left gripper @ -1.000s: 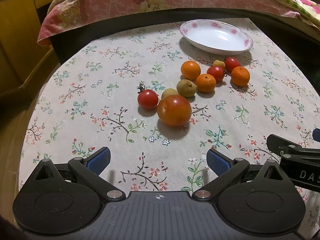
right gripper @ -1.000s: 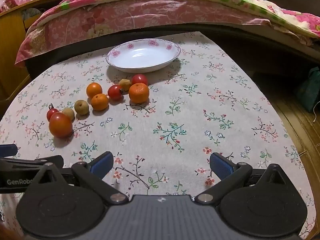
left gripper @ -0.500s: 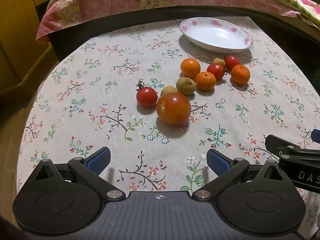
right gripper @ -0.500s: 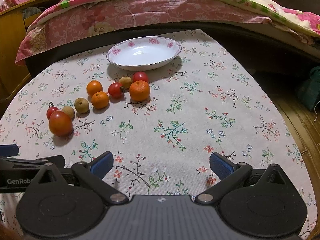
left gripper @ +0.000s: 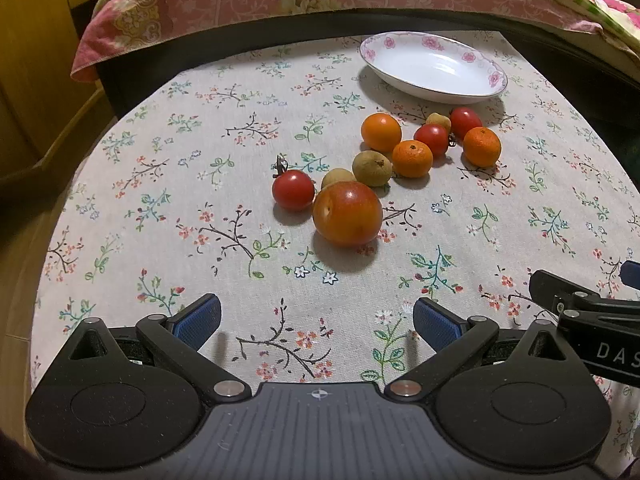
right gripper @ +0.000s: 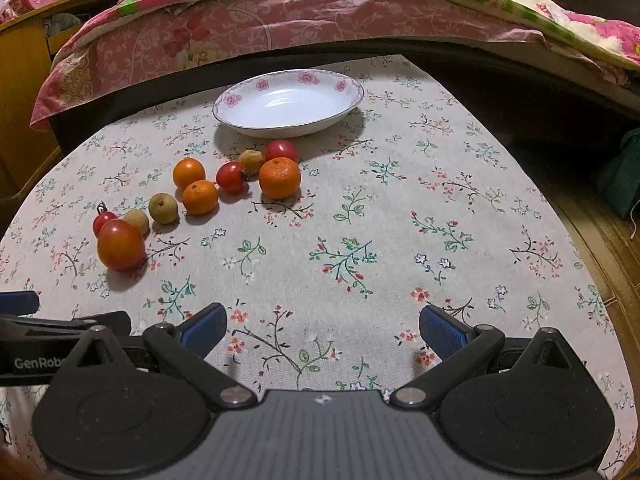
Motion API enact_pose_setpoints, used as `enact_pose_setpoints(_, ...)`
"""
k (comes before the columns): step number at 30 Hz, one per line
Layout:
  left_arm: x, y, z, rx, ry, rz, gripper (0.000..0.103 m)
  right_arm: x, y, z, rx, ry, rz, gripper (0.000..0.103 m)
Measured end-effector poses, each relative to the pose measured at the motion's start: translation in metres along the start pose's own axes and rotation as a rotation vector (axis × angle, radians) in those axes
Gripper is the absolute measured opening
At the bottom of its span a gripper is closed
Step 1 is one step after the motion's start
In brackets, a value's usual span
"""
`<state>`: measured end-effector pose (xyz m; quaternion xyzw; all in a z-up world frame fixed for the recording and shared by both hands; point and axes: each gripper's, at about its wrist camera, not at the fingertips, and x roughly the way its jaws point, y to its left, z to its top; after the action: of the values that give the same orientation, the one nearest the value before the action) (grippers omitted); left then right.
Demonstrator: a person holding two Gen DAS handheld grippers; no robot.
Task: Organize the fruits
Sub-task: 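Move both tools toward the fruit cluster on the tablecloth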
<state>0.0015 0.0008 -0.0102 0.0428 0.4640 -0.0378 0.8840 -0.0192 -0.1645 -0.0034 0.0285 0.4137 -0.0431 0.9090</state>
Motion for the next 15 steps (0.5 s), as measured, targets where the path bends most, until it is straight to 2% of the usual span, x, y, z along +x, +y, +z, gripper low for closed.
enact_pose_setpoints(15, 0.0012, -0.0005, 0.0017, -0.005, 0.013, -0.003, 0.103, 0.0010, -0.0008, -0.0002, 0.009, 0.009, 0.003, 0.101)
